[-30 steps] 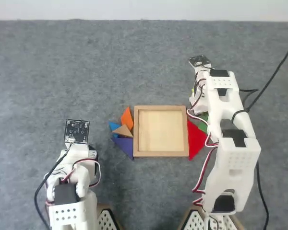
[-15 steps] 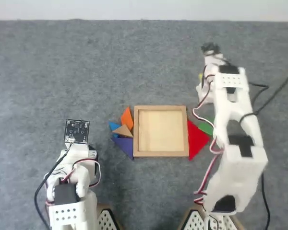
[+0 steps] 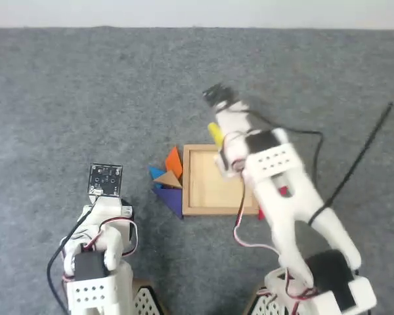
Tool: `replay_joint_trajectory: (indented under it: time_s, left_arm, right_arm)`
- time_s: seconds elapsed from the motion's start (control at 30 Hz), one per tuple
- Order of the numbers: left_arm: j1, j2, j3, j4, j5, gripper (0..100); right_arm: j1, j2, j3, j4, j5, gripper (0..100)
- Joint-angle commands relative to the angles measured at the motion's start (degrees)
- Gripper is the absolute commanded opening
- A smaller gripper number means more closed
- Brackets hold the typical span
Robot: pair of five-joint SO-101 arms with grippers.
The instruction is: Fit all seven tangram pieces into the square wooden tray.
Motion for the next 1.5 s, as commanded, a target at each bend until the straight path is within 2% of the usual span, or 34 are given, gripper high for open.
replay_joint_trajectory:
  time_s: [0.0, 0.23, 0.4, 0.57, 0.8, 0.87, 1.0, 1.07, 1.23, 1.47]
  left_arm:
    - [-0.3, -1.2, -0.5, 0.2, 0.4, 7]
    - [-0.3, -1.2, -0.5, 0.2, 0.4, 7]
    - [-0.3, -1.2, -0.5, 0.2, 0.4, 7]
    - [-0.3, -1.2, -0.5, 0.2, 0.4, 7]
    - [-0.3, -1.2, -0.5, 0.2, 0.4, 7]
    - [-0.3, -1.2, -0.5, 0.2, 0.4, 7]
    - [-0.3, -1.2, -0.5, 0.2, 0.4, 7]
    - [-0.3, -1.2, -0.5, 0.2, 0.4, 7]
    - [-0.3, -1.2, -0.5, 0.2, 0.4, 7]
    - [-0.3, -1.2, -0.5, 0.2, 0.4, 7]
  right_arm:
    - [-3.6, -3.2, 3.4, -4.9, -3.2, 0.8]
    - [-4.2, -8.6, 12.9, -14.9, -4.0, 0.8]
    - [-4.3, -12.9, 16.4, -17.5, -3.7, 0.8]
    - [-5.1, -16.1, 22.6, -25.5, -1.1, 0.8]
    - [-6.9, -14.1, 23.5, -26.5, -0.1, 1.3]
    - [-6.9, -13.1, 23.5, -26.7, -0.1, 6.4]
    - [-7.3, -12.4, 23.5, -26.8, 0.0, 22.5]
    - [-8.7, -12.6, 23.5, -26.5, 0.4, 25.7]
    - [-12.9, -12.3, 23.7, -26.3, 3.0, 20.3]
    - [-13.5, -12.3, 23.8, -26.3, 3.1, 17.6]
